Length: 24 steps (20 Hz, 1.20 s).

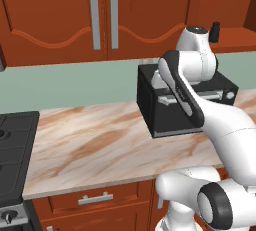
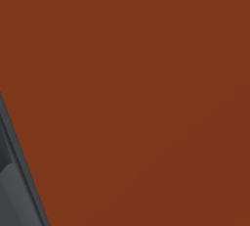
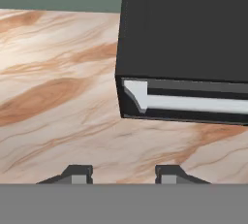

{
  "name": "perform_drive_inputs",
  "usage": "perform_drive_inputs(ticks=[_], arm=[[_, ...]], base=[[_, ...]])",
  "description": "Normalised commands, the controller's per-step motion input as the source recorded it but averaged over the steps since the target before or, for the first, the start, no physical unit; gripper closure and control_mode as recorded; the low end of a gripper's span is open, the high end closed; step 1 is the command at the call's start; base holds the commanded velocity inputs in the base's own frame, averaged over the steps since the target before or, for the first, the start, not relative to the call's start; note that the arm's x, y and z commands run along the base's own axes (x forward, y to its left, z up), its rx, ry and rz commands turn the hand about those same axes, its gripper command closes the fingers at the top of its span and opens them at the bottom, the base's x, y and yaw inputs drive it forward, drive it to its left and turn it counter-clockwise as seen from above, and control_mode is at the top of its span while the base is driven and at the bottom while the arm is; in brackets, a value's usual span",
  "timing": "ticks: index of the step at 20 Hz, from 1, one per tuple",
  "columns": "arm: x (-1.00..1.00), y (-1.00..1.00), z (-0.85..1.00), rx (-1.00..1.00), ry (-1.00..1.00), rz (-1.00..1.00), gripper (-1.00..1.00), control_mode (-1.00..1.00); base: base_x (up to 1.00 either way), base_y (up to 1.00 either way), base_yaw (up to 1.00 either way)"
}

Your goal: Retrieve the shaker from the cabinet and place it next the steak on a plate on the dining table.

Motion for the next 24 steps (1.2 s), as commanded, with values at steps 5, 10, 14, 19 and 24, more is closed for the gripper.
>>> perform_drive_inputs(ticks=[5,10,14,19,24], arm=[[-0.13,-0.07,0.0,0.0,-0.02,0.0,-1.0,-1.0],[-0.25,-0.41,0.0,0.0,-0.11,0.0,-1.0,-1.0],[-0.2,-0.45,0.0,0.0,-0.11,0.0,-1.0,-1.0],[-0.1,-0.4,0.01,0.0,-0.11,0.0,-1.0,-1.0],[0.0,-0.44,0.19,0.0,-0.15,0.0,-1.0,-1.0]], base=[[0.0,0.0,0.0],[0.0,0.0,0.0],[0.0,0.0,0.0],[0.0,0.0,0.0],[0.0,0.0,0.0]])
